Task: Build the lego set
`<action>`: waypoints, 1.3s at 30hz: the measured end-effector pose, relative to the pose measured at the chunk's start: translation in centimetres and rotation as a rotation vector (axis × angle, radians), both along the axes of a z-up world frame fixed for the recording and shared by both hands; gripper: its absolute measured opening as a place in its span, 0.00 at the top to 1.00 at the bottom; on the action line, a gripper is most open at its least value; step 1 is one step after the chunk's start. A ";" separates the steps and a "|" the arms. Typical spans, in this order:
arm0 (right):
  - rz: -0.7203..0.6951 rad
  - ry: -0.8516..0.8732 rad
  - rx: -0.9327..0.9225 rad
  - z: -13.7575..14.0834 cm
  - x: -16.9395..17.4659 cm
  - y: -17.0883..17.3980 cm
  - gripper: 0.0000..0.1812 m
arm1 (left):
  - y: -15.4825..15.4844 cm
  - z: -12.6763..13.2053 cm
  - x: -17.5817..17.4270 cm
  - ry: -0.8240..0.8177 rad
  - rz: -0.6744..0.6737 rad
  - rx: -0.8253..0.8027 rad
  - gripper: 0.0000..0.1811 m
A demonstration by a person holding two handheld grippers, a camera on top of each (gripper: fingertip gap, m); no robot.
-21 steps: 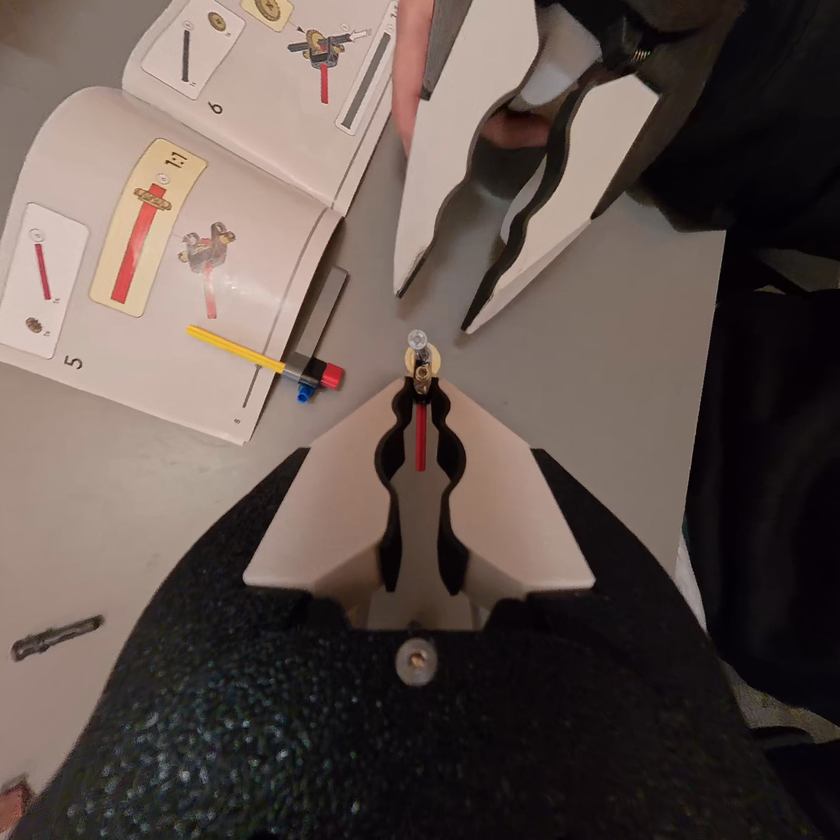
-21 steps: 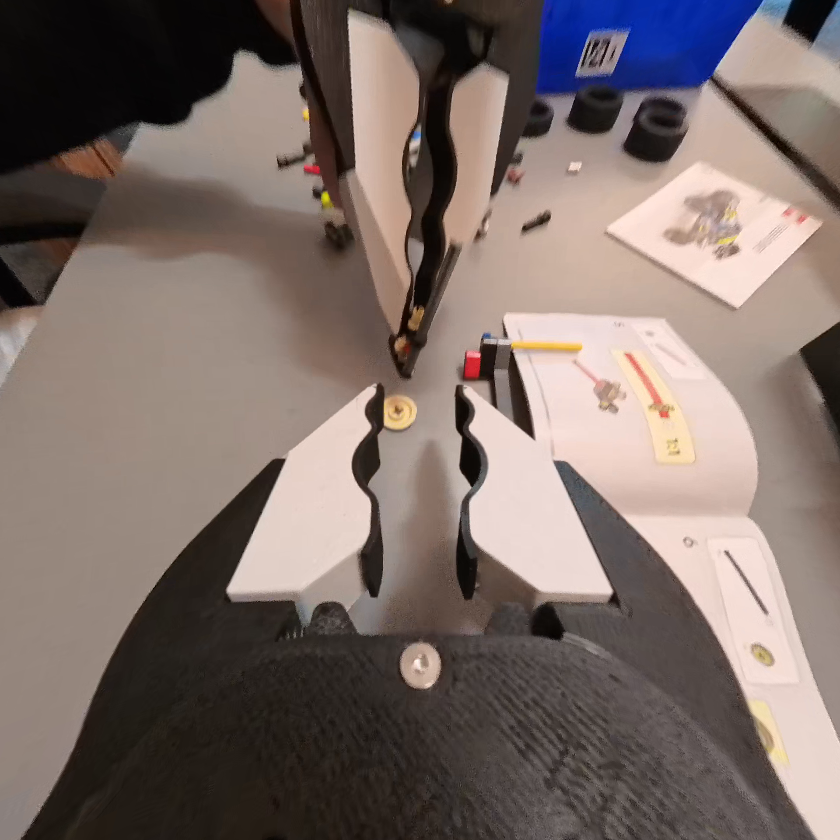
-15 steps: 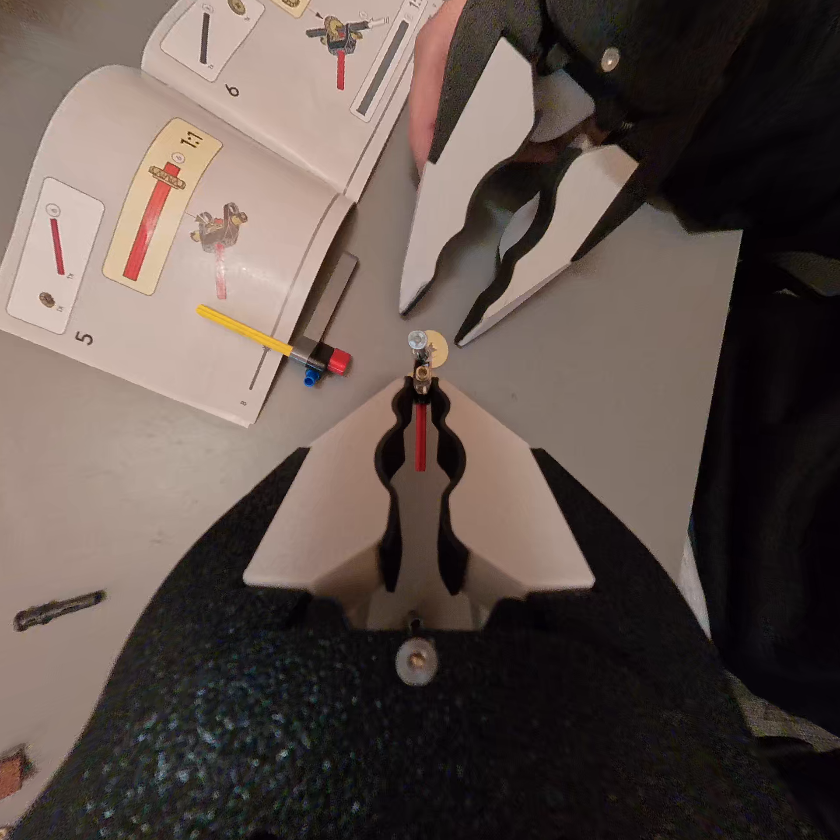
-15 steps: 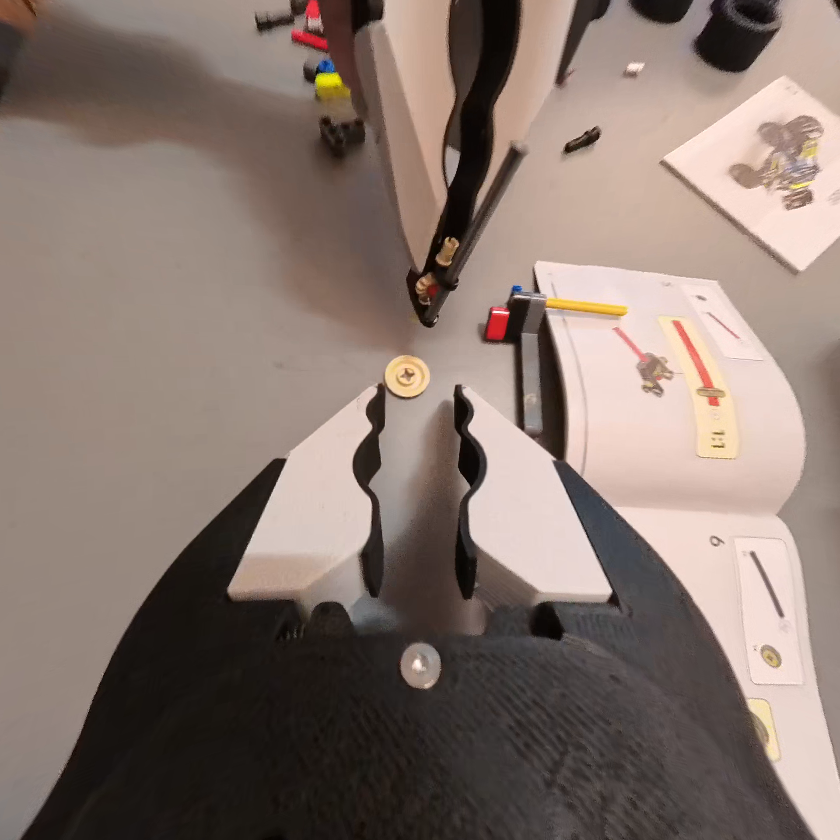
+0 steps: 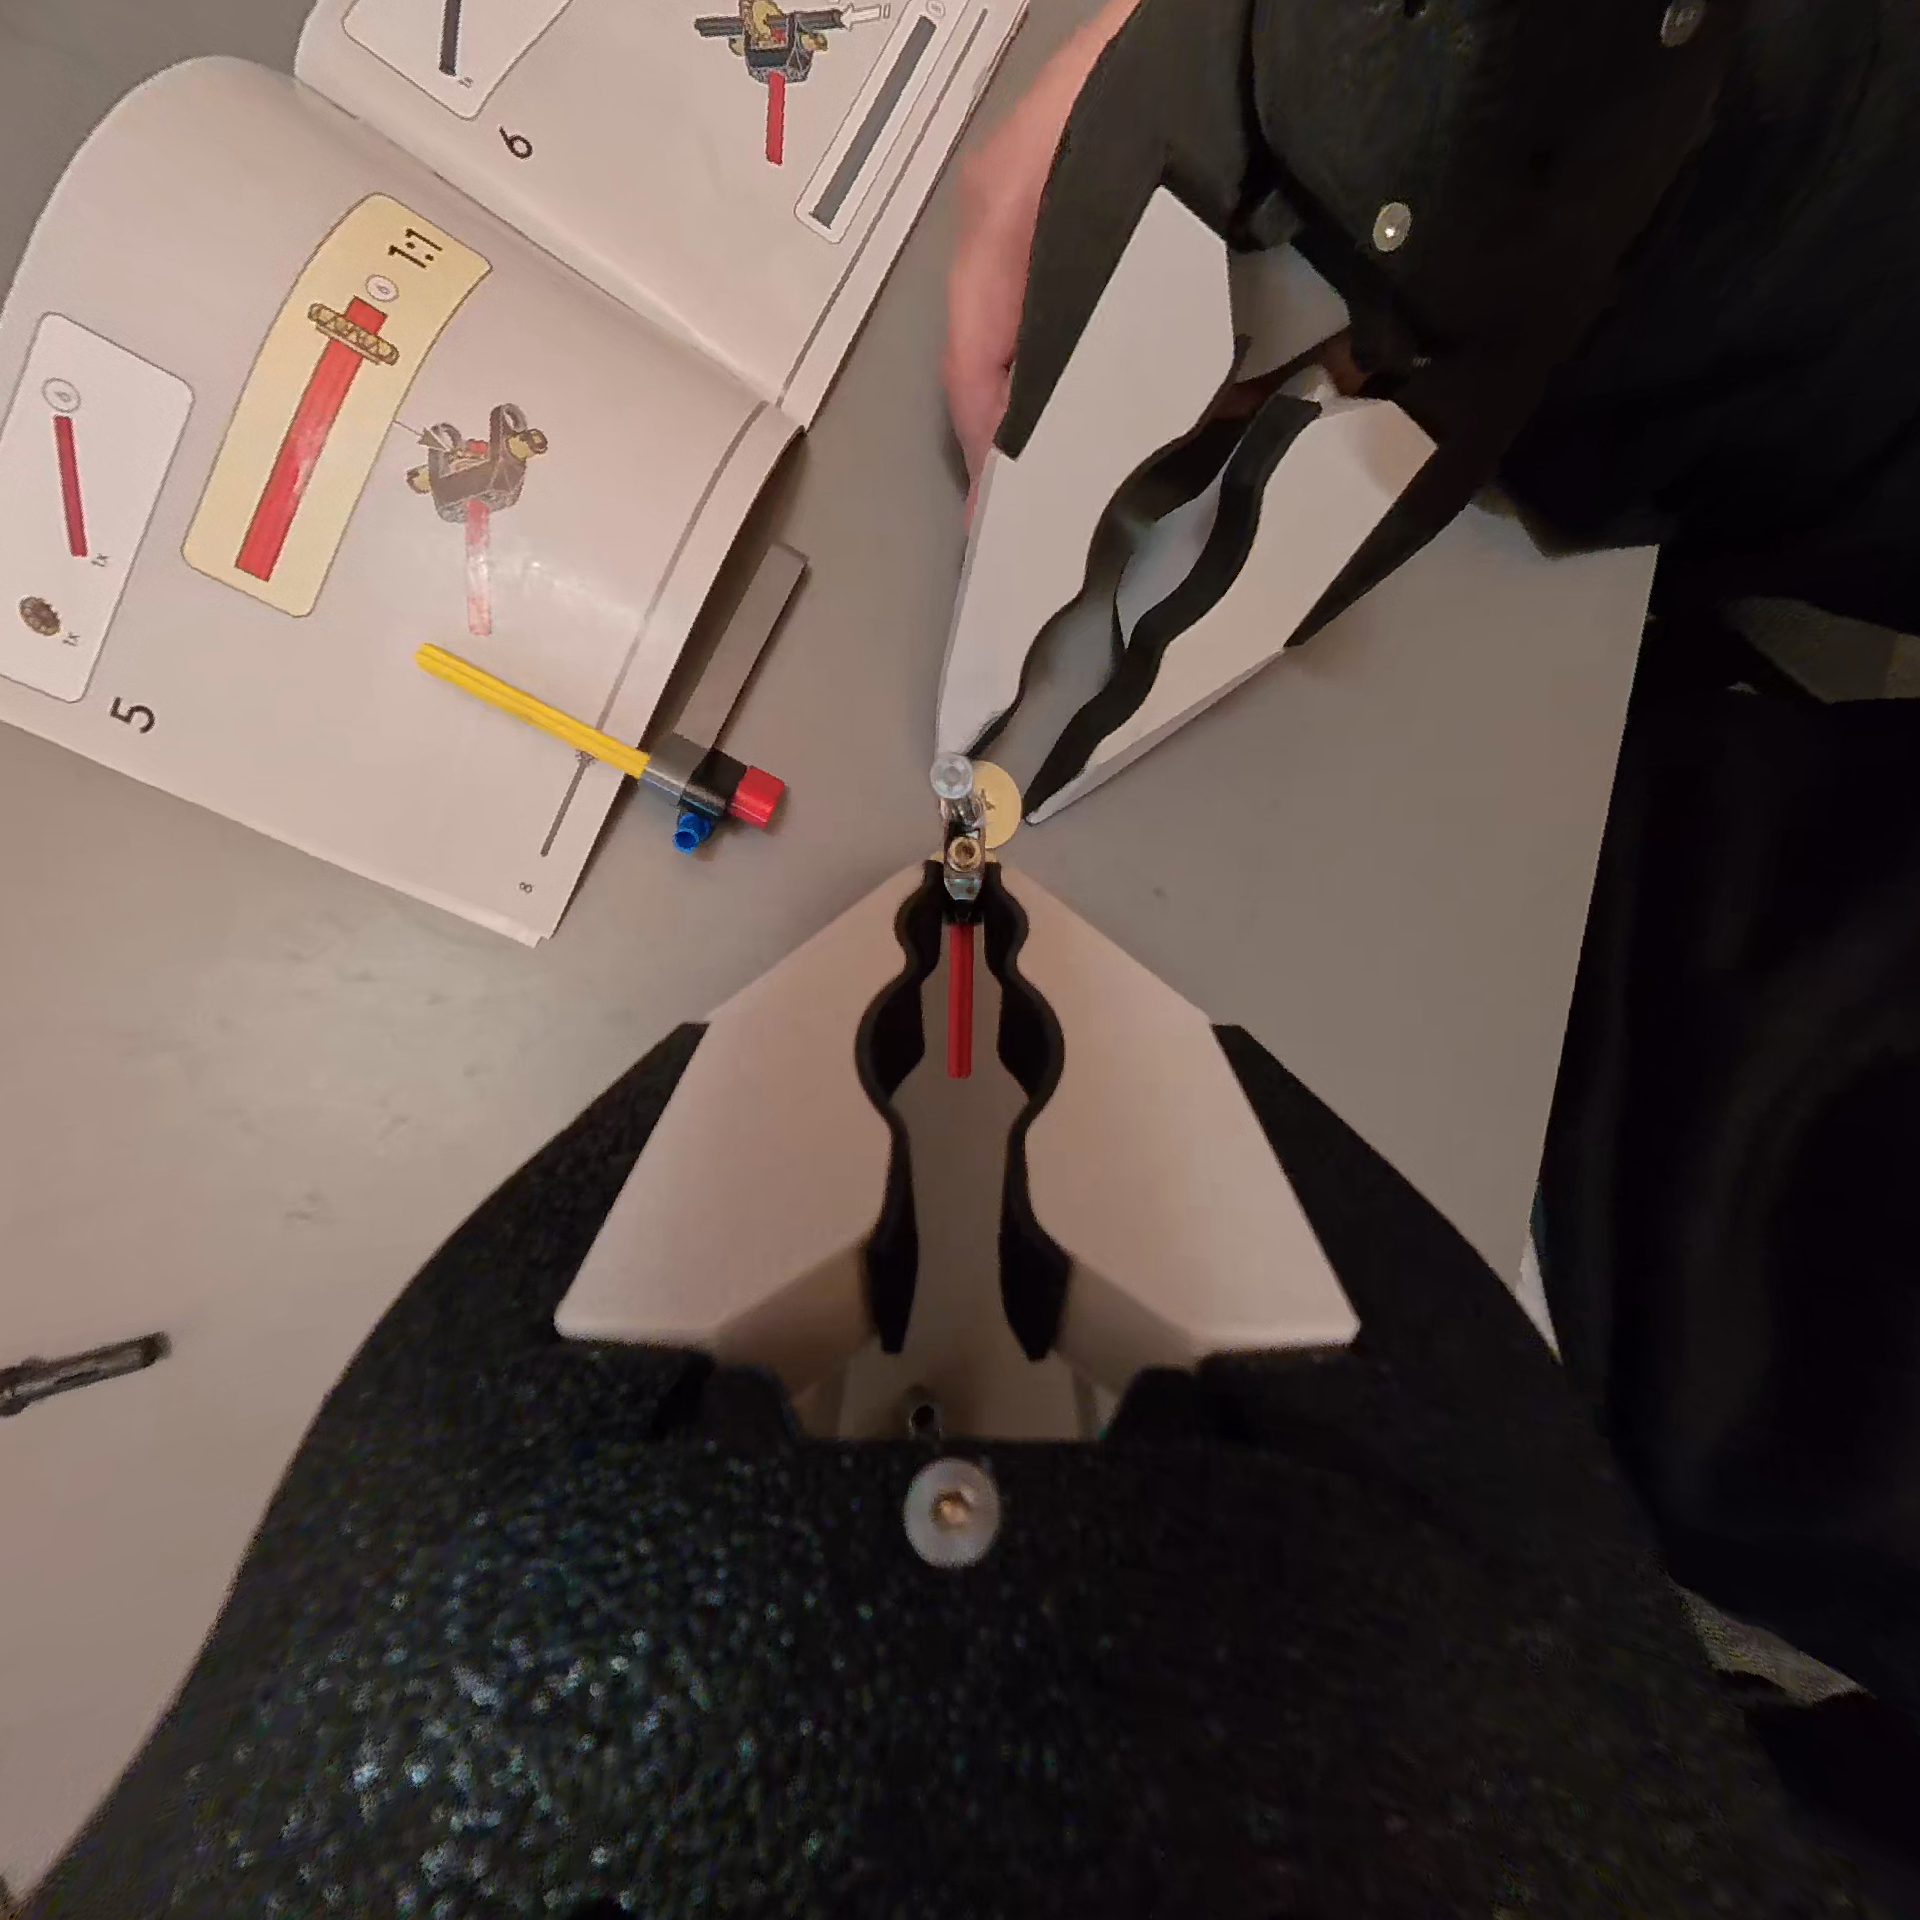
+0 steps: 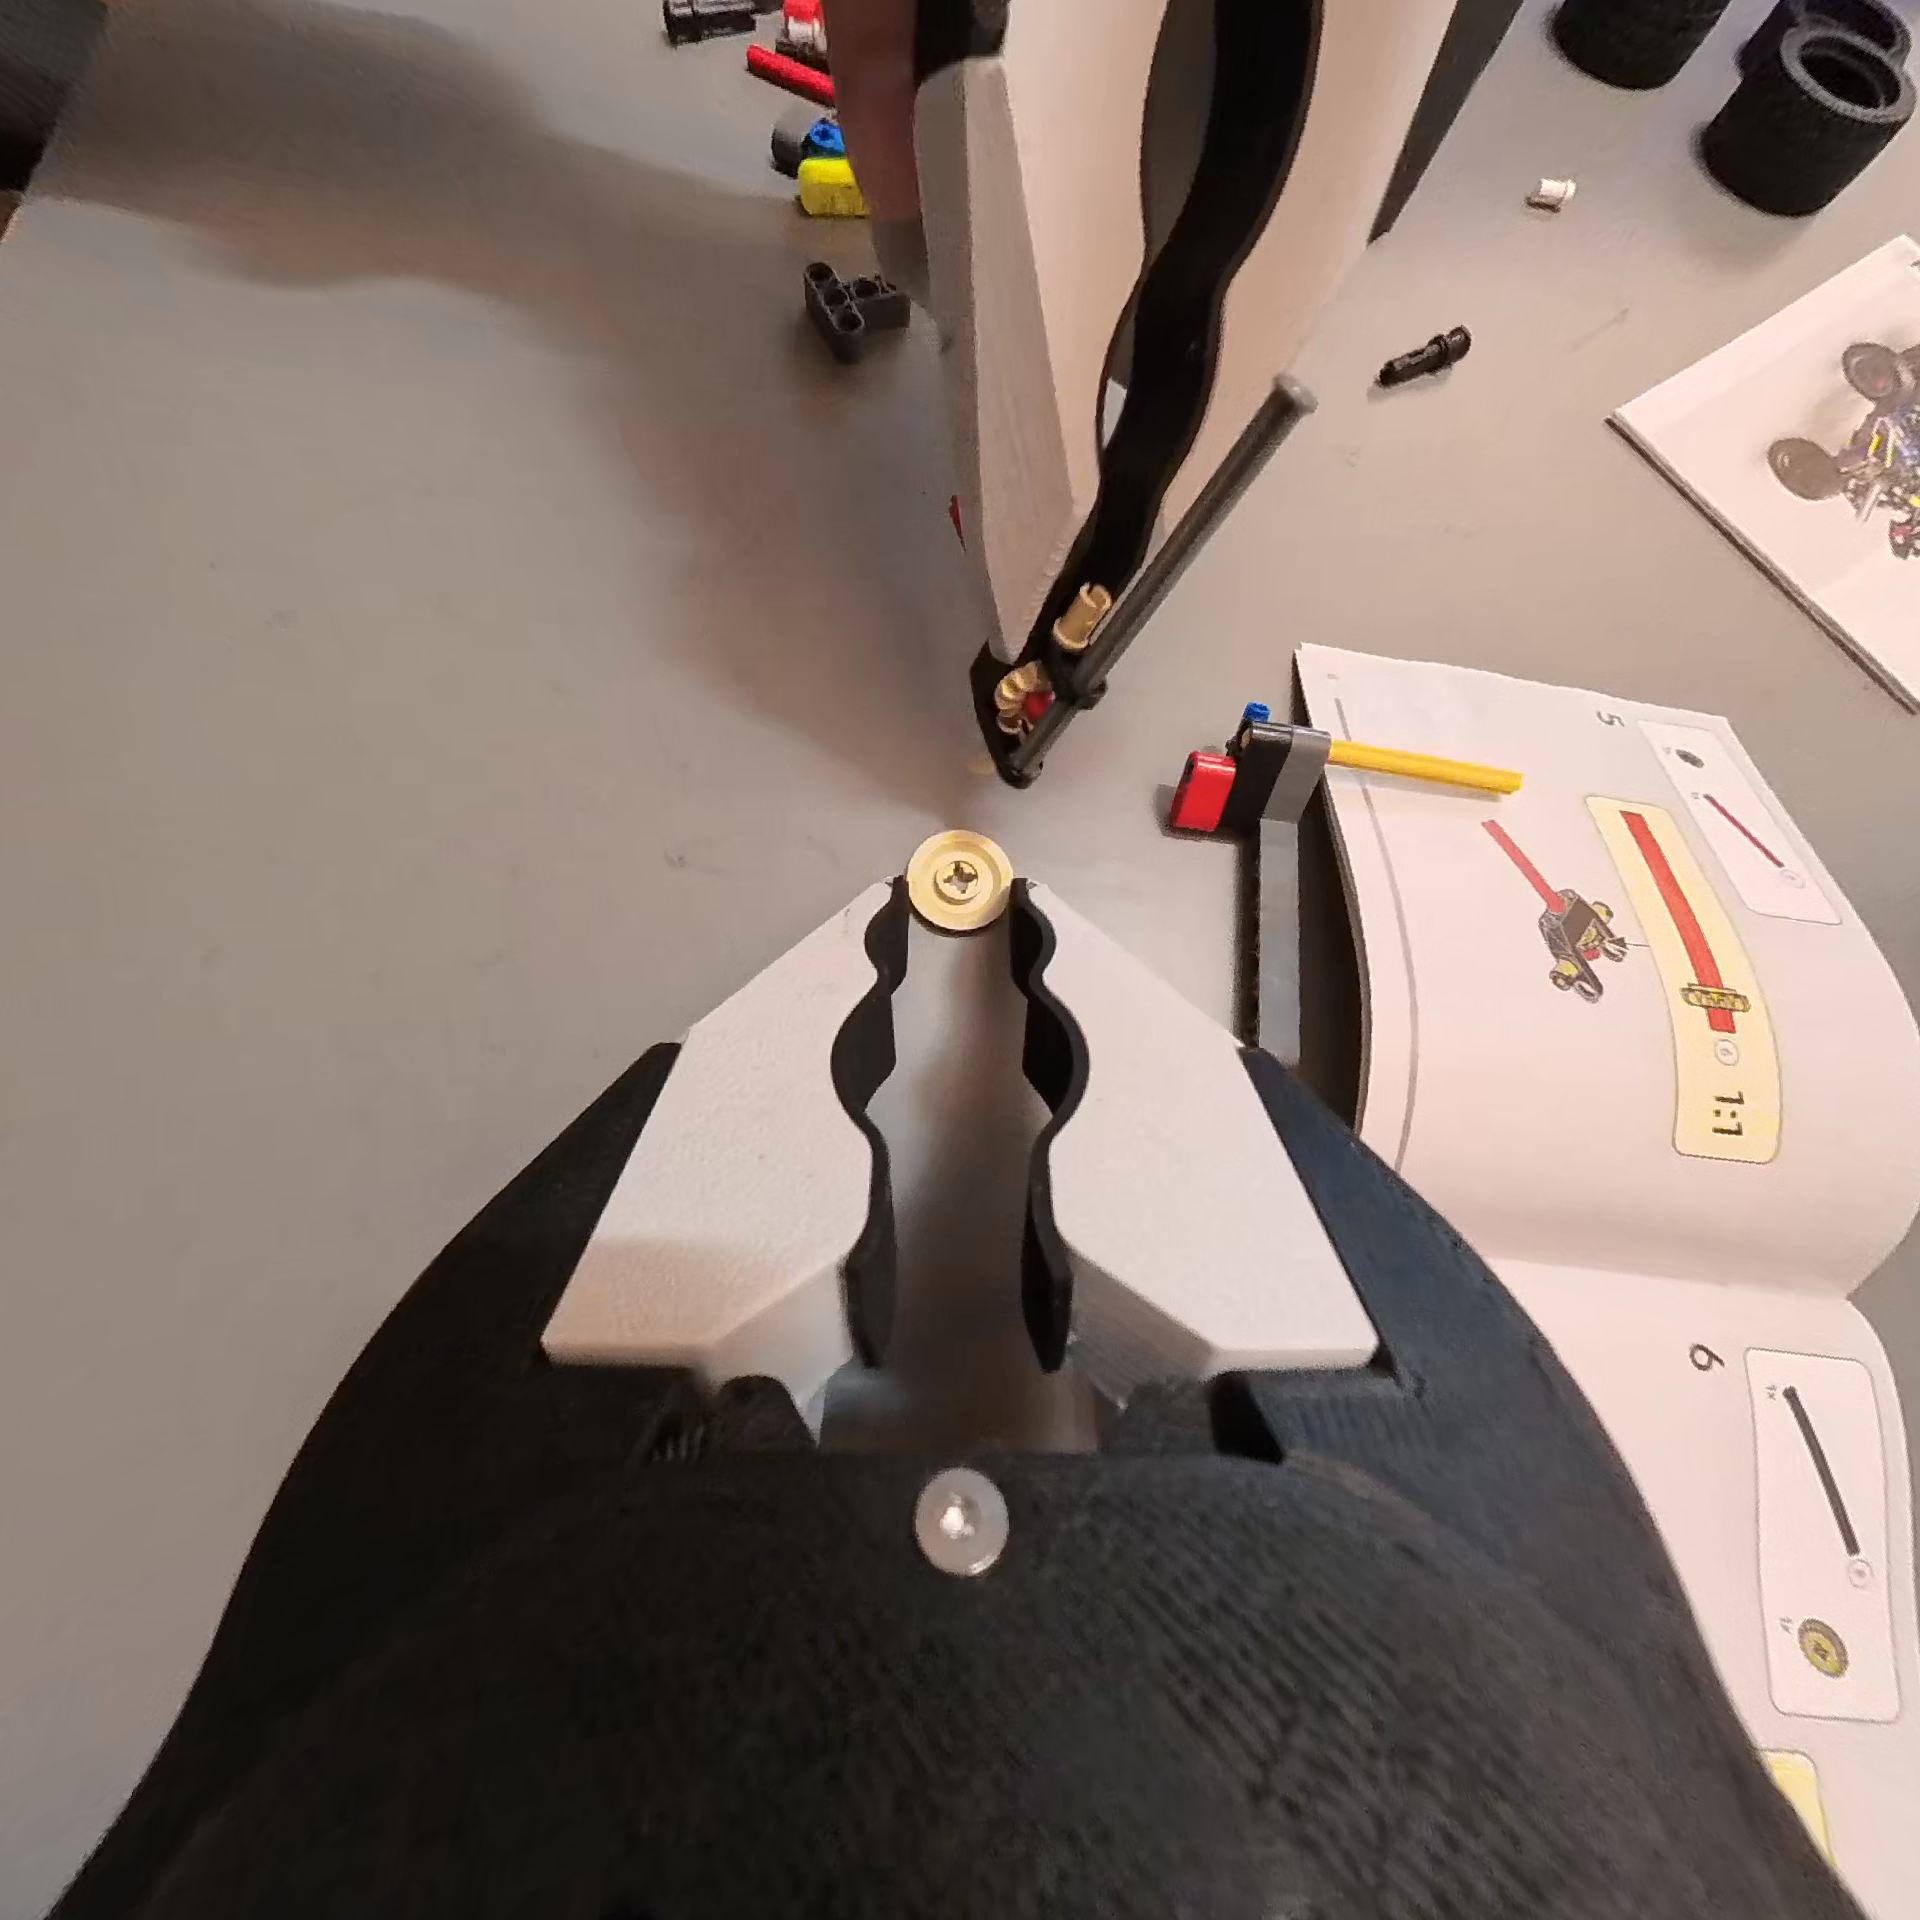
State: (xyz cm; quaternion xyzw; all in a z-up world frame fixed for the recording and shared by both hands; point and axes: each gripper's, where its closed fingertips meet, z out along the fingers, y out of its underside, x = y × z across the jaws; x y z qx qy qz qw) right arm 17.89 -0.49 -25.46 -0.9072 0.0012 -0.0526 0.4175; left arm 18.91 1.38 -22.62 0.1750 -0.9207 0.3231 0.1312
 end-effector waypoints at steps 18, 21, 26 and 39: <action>-0.038 0.178 0.363 5.5 0.2 1.0 0.97 | -1.0 -0.2 -2.3 0.118 -0.114 -0.014 0.97; -0.032 0.174 0.360 5.4 0.1 1.2 0.97 | -1.1 -0.3 -2.3 0.112 -0.120 0.001 0.97; -0.045 0.143 0.380 5.9 0.5 1.2 1.00 | -1.1 -0.1 -2.0 0.104 -0.102 0.000 0.97; -0.022 0.194 0.330 5.0 -0.3 1.2 0.93 | -1.4 0.3 -2.4 0.102 -0.130 -0.005 0.97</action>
